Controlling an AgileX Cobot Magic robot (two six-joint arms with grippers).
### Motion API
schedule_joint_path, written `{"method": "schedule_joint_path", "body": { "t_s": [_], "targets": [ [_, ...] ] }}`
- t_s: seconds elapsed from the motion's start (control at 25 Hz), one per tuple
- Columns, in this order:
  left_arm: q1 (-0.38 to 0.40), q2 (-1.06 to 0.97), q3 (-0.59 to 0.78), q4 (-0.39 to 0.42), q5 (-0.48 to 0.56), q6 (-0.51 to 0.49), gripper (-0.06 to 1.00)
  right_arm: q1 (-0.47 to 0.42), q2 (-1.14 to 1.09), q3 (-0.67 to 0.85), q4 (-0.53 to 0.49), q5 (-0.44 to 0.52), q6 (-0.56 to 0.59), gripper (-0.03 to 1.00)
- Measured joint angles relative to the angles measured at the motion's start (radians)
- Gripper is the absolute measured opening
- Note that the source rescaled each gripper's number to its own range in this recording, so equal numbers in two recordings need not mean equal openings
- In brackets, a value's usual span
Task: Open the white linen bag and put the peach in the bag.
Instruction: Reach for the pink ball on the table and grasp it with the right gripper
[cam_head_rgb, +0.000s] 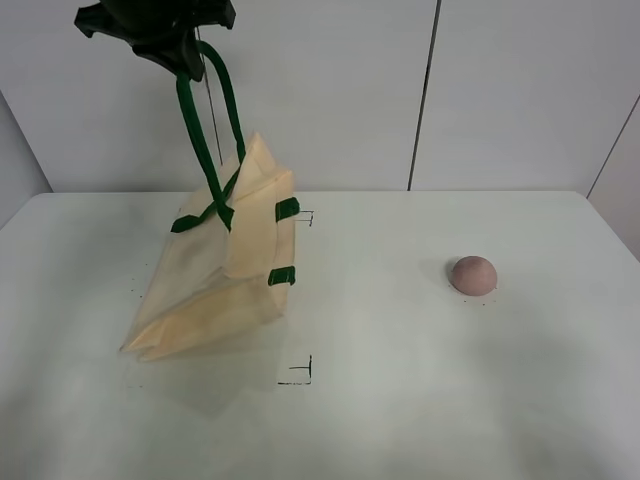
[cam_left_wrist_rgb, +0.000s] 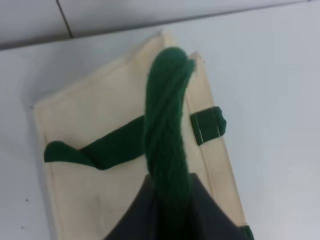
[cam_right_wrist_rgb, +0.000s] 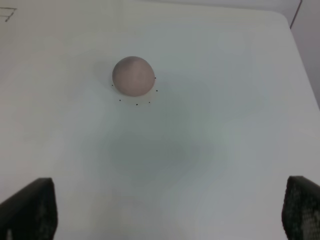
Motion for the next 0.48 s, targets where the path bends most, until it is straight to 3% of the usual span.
{"method": "schedule_joint_path", "body": {
  "t_s": [0.2,0.48],
  "targets": [
    [0.000,-0.008,0.000,-0.006,0.001,0.001,0.00,0.000,0.163,-0.022,0.000,-0.031,0.000,1.00],
    [0.000,-0.008,0.000,-0.015,0.001,0.001,0.00,0.000,0.749,-0.162,0.027,-0.198,-0.006,1.00]
  ]
}}
